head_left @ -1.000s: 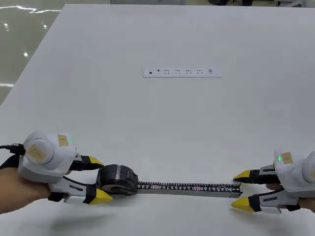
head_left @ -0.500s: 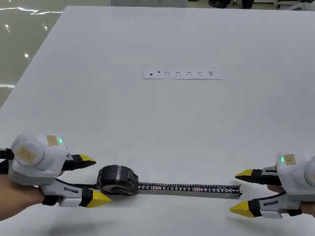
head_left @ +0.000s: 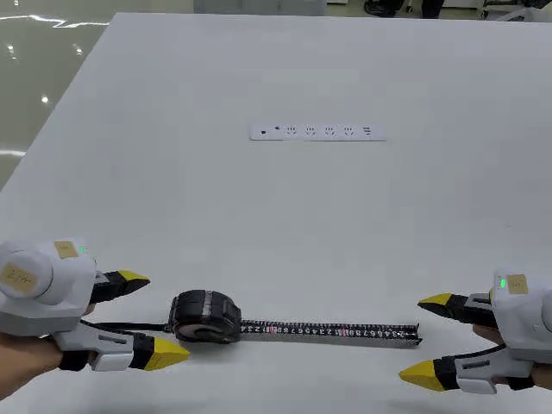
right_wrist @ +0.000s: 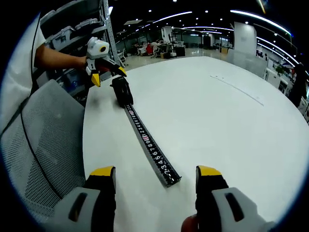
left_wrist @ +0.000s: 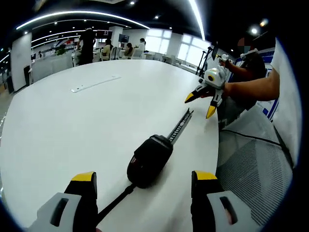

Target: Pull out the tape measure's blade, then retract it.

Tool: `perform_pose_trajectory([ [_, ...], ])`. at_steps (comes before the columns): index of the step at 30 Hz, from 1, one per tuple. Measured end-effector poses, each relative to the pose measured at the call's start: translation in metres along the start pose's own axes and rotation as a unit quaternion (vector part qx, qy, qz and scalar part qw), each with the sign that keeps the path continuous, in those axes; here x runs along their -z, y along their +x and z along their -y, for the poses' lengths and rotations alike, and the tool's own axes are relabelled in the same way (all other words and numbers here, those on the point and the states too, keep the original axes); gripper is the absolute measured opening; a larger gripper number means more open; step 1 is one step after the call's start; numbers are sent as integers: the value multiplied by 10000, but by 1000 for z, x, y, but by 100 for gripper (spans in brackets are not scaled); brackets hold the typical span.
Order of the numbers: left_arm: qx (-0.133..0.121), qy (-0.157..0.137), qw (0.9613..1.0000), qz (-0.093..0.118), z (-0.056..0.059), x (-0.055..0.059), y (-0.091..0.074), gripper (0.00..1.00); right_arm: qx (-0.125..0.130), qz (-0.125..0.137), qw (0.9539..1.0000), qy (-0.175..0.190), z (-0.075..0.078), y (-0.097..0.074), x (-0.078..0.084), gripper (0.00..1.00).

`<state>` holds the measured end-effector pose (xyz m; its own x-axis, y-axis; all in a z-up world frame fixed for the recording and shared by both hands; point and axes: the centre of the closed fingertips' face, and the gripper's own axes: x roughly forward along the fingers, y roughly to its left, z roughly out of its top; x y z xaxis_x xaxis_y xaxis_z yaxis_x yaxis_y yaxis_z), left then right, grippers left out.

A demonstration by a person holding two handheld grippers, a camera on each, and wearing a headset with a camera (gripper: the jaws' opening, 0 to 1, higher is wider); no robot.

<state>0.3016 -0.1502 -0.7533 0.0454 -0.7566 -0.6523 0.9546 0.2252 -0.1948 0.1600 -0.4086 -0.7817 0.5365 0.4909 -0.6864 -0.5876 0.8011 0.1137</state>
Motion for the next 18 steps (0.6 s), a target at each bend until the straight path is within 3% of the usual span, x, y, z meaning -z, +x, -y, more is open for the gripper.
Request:
perform_pose_trajectory([
  [6,-118,-198,9997,99,2,1,-8,82,74,50,9999,88,-3,-4,-3,72],
  [18,-405,-449,9980,192,0,14,-25,88,205,77,9994,276,-6,-9,0,78],
])
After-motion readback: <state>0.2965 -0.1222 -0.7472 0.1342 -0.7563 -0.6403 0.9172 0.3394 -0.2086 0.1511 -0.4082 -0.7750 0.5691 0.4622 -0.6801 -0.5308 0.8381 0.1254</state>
